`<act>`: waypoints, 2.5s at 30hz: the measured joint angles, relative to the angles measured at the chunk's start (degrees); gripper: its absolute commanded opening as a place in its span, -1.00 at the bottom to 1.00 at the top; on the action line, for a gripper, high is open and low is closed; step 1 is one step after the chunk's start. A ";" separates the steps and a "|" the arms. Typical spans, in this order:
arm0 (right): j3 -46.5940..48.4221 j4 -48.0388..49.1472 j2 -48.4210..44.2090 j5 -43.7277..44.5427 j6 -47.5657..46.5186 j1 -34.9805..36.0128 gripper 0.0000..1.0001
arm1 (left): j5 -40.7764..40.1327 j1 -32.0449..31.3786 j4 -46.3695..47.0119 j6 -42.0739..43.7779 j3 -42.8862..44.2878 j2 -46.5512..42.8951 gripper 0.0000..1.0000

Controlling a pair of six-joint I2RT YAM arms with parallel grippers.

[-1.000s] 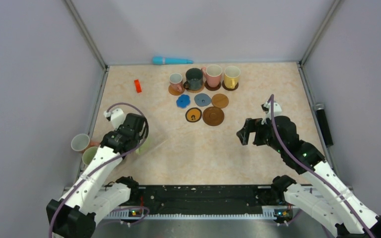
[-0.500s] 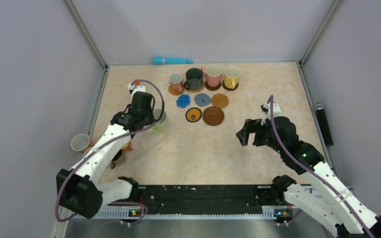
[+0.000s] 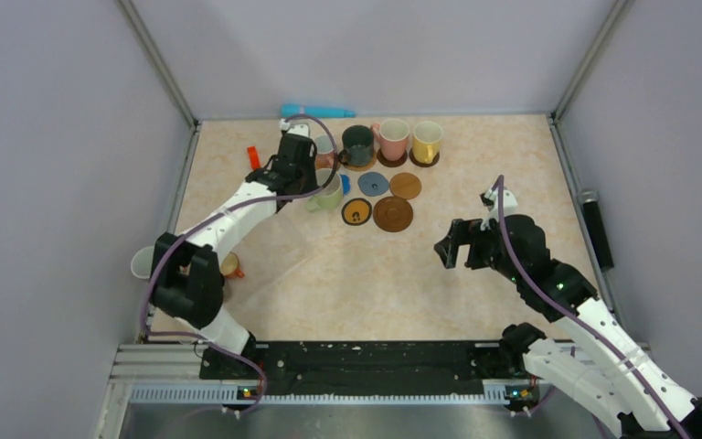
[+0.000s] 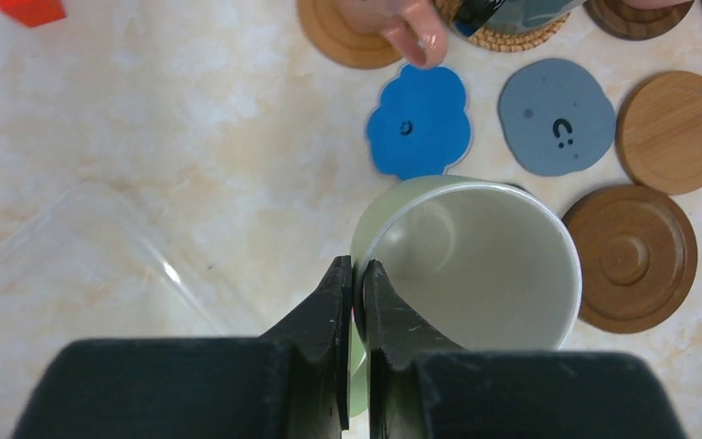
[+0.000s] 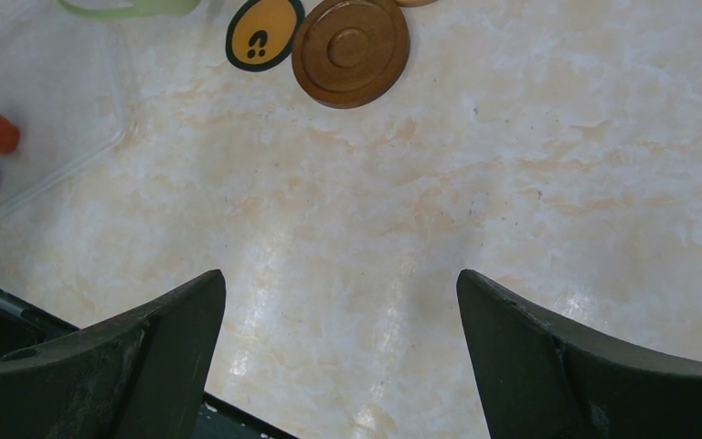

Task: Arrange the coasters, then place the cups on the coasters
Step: Place the cup on the coaster.

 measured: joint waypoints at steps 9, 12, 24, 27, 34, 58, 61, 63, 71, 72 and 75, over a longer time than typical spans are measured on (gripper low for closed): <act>0.00 0.00 0.00 -0.20 -0.02 0.00 0.93 | 1.90 -0.74 4.87 2.14 6.67 12.44 -1.00; 0.00 0.00 0.00 -0.31 0.00 0.00 0.92 | 1.88 -0.74 5.33 2.86 7.54 13.88 -1.00; 0.00 0.00 0.00 -0.39 -0.02 0.00 0.92 | 1.60 -0.74 8.66 5.18 8.96 14.82 -1.00; 0.00 0.00 0.00 -0.39 -0.02 0.00 0.92 | 1.53 -0.74 9.14 5.53 9.68 15.67 -1.00; 0.00 0.00 0.00 -0.37 -0.02 0.00 0.92 | 1.01 -0.74 9.60 6.67 10.05 17.22 -1.00; 0.00 -0.02 0.00 -0.35 -0.02 0.00 0.92 | -0.68 -0.81 10.69 8.92 12.04 19.26 -0.94; 0.00 -0.02 0.00 -0.35 0.00 0.00 0.92 | -0.92 -0.83 10.82 8.96 12.04 19.32 -0.92; 0.00 0.00 0.00 -0.35 -0.02 0.00 0.92 | -1.03 -0.85 10.82 9.01 12.04 19.32 -0.86; 0.00 0.00 0.00 -0.35 -0.02 0.00 0.92 | -1.90 -1.01 11.28 9.57 12.04 19.32 -0.39; 0.00 0.00 0.00 -0.35 0.00 0.00 0.92 | -2.10 -1.01 11.45 9.55 12.09 19.32 -0.35; 0.00 0.00 0.00 -0.35 -0.02 0.00 0.92 | -2.80 -1.01 11.47 9.57 12.11 19.30 -0.19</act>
